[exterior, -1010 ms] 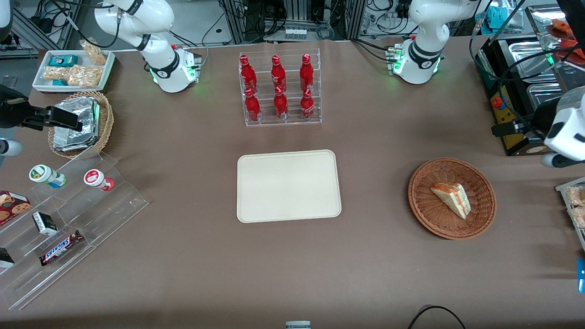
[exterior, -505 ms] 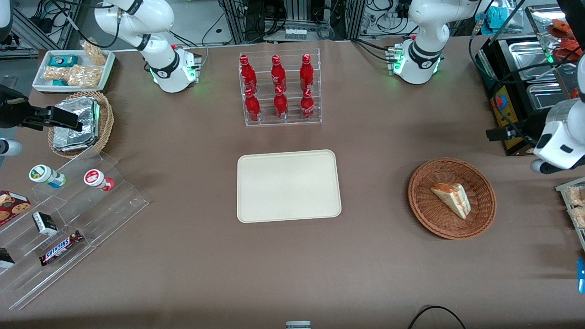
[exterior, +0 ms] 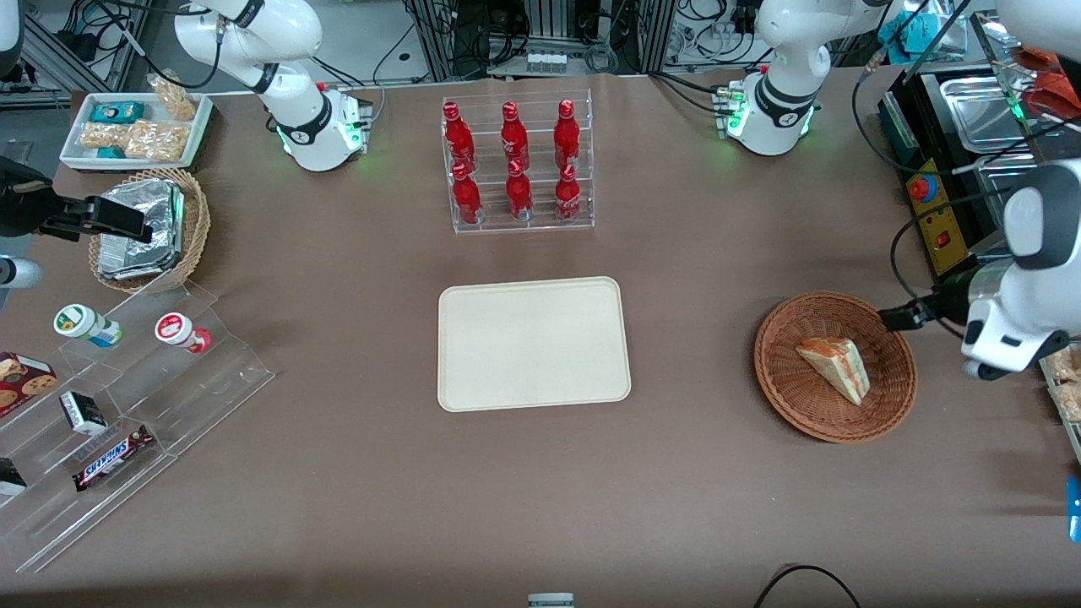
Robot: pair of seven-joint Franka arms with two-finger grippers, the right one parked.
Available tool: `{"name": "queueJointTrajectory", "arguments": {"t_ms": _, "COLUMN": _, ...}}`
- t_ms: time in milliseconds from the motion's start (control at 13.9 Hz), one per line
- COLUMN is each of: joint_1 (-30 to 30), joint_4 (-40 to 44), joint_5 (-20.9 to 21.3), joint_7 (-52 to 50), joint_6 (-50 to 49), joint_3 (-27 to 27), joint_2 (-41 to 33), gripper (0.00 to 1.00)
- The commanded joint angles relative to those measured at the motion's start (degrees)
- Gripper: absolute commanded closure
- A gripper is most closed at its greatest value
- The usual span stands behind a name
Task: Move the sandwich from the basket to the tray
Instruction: 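Move the left gripper down over the sandwich in the wicker basket, then close the left gripper on the wrapped sandwich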
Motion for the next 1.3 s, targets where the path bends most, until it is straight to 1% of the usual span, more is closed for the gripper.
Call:
{"name": "queueJointTrajectory", "arguments": {"t_ms": 0, "joint_1": 0.6, "joint_4": -4.7, "joint_5": 0.0, "joint_7": -5.0, "joint_6": 7.4, "joint_3": -0.5, "joint_2": 0.9, "gripper": 0.0}}
{"name": "queueJointTrajectory", "arguments": {"t_ms": 289, "joint_1": 0.9, "joint_4": -7.5, "joint_5": -0.3, "joint_7": -8.8, "joint_6": 14.4, "joint_3": -0.6, "joint_2": 2.8, "gripper": 0.0}}
{"name": "queueJointTrajectory", "arguments": {"t_ms": 577, "joint_1": 0.7, "joint_4": -8.1, "joint_5": -0.4, "joint_7": -18.3, "joint_6": 20.8, "joint_3": -0.7, "joint_2": 4.1, "gripper": 0.0}}
{"name": "queueJointTrajectory", "arguments": {"t_ms": 1227, "joint_1": 0.2, "joint_4": -9.8, "joint_5": -0.4, "joint_7": -18.3, "joint_6": 27.2, "joint_3": -1.8, "joint_2": 7.0, "gripper": 0.0}}
